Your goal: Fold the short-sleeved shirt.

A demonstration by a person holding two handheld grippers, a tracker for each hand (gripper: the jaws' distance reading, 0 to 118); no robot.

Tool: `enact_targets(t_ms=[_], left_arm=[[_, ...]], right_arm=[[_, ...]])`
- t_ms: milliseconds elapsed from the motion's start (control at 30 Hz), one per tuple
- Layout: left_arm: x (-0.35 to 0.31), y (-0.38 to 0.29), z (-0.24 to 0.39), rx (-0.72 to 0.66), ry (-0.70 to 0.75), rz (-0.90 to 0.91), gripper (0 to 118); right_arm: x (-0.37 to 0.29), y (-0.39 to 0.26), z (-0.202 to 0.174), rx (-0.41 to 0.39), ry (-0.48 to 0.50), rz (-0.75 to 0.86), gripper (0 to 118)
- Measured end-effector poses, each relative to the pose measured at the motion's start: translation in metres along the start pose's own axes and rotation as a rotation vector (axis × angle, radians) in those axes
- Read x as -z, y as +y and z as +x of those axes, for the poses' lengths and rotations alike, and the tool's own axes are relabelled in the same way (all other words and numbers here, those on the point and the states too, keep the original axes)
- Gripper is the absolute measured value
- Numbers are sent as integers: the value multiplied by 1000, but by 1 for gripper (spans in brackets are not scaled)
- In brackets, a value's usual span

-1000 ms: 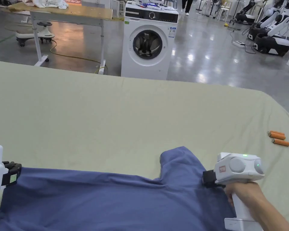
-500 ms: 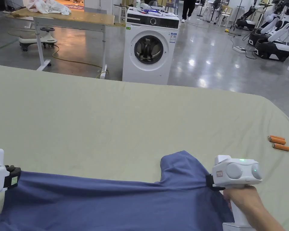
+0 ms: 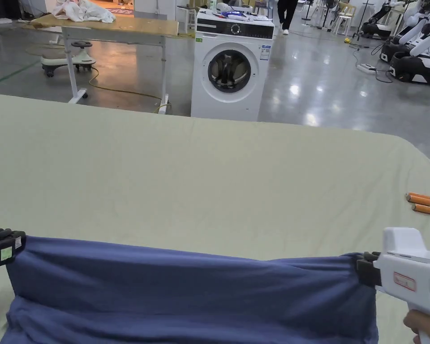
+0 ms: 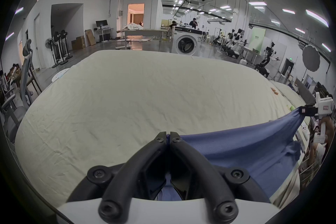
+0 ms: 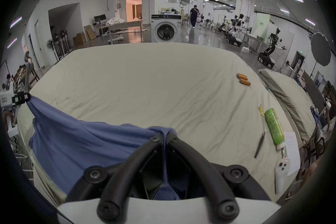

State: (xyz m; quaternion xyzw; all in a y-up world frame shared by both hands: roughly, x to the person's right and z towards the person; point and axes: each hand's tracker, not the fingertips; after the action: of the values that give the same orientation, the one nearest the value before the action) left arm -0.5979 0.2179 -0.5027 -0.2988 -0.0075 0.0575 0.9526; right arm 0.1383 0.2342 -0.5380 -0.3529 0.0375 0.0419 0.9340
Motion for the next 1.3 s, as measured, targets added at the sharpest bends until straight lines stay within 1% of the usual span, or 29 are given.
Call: enact_targets(t_ms=[133,300,400,433,567,633,700,767,933,967,1033,1067,1100,1133,1200,1300], left_arm=[[-26,-25,-8,-16,-36,12,0],[-58,-69,-14,-32,-58,-24,0],[-66,-99,-13,-31,-42,-85,0],[-66,-109,-13,-29,-40,-121,0],[-57,-138,-8,33,14,-247,0],[-52,-145,-2,74,39,-274,0],[-49,-150,0,69,42,-276,0],[-49,-146,4,69,60,-266,0],[-49,-137,9,100,85,-283,0],[-51,-135,11,90,93,-275,4],[-57,-131,14,63,98,-242,21],[-61,-128,15,55,92,-215,32],[-63,-125,18,49,88,-191,45],[-65,-120,23,44,75,-162,49],[-68,-109,31,46,57,-94,50],[-70,-92,50,67,49,13,50]], right_arm=[[-32,-33,0,1,-2,4,1],[-55,-78,-1,21,-10,-50,1],[-54,-108,-5,12,-20,-113,1],[-52,-118,-7,-5,-28,-153,1],[-36,-150,-11,-7,-39,-223,1],[-28,-159,-12,-6,-38,-243,1],[-22,-166,-15,-17,-56,-256,1],[-16,-170,-16,-10,-63,-258,1],[-14,-171,-24,-33,-91,-248,3],[-17,-169,-26,-43,-98,-247,9],[-25,-162,-27,-57,-143,-240,44],[-31,-157,-28,-59,-163,-236,63],[-36,-152,-29,-56,-176,-225,81],[-44,-146,-31,-57,-182,-190,87],[-57,-134,-38,-72,-181,-123,88],[-69,-116,-55,-58,-221,16,88]])
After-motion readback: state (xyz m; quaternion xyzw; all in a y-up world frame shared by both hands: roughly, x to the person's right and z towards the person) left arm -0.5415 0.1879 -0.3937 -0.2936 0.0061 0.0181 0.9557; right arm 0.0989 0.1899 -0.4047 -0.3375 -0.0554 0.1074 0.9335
